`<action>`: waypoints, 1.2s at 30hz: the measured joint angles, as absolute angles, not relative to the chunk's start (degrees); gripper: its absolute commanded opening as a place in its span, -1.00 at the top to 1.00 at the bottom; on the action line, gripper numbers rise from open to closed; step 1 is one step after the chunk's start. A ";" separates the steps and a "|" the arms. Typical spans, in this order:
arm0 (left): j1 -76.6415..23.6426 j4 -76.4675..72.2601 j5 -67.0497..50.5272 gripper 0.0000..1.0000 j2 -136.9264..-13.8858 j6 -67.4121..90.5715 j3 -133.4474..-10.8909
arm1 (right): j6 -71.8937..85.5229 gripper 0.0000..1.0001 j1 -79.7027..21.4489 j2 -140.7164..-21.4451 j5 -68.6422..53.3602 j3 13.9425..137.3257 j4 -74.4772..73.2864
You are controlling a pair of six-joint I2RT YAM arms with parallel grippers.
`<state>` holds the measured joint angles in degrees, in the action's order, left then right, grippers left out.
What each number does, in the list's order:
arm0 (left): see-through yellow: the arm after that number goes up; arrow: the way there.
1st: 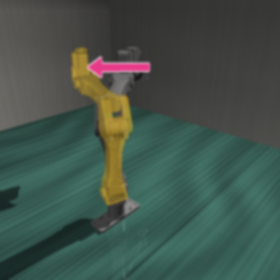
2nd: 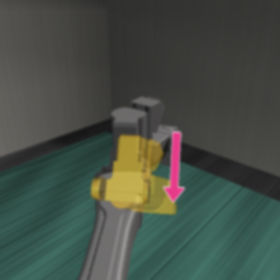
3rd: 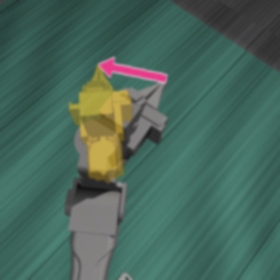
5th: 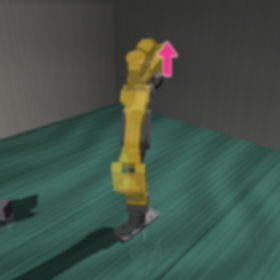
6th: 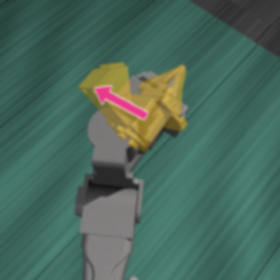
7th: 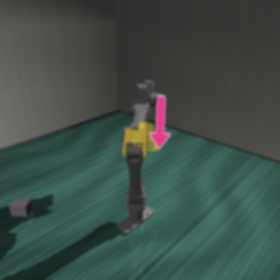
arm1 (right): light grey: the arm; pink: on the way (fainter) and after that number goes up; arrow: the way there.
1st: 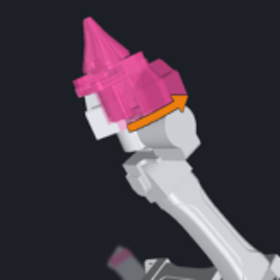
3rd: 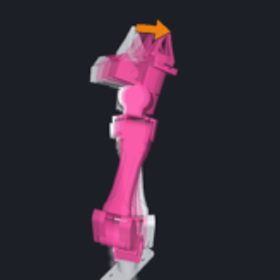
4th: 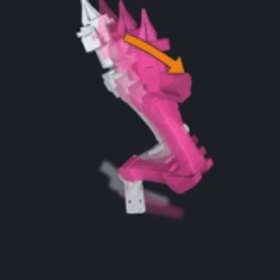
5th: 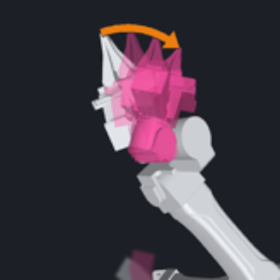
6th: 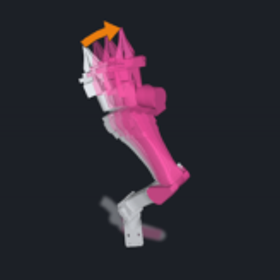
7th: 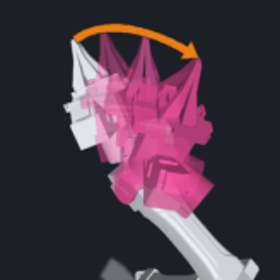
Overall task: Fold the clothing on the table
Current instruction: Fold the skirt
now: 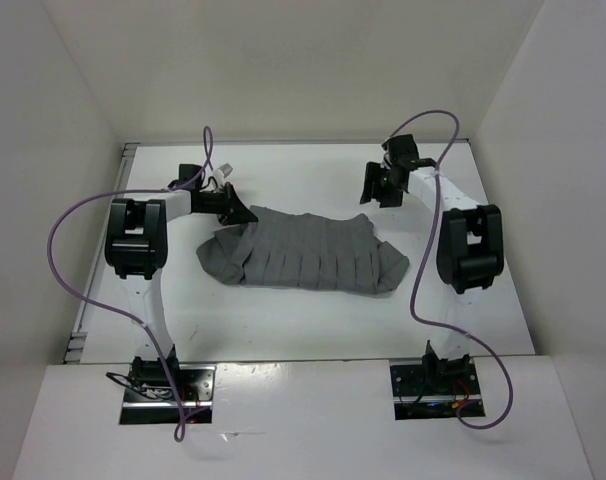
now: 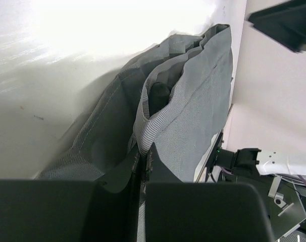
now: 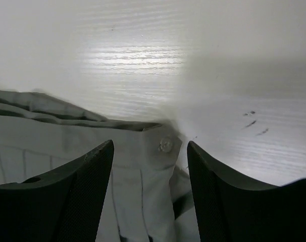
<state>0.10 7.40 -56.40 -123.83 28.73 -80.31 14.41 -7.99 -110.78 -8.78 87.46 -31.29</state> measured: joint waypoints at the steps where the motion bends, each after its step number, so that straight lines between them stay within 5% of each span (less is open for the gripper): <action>1: 0.10 7.46 -56.38 1.00 -124.05 28.71 -80.49 | 13.87 -0.31 -8.16 -112.75 -8.54 88.20 -31.33; 15: 0.10 7.70 -56.45 1.00 -124.31 28.60 -81.03 | 12.03 -0.29 -8.60 -120.36 -10.68 89.03 -32.08; 36: 0.10 7.68 -56.45 1.00 -124.42 28.60 -81.01 | 11.64 -0.24 -8.62 -112.01 -13.96 82.32 -31.20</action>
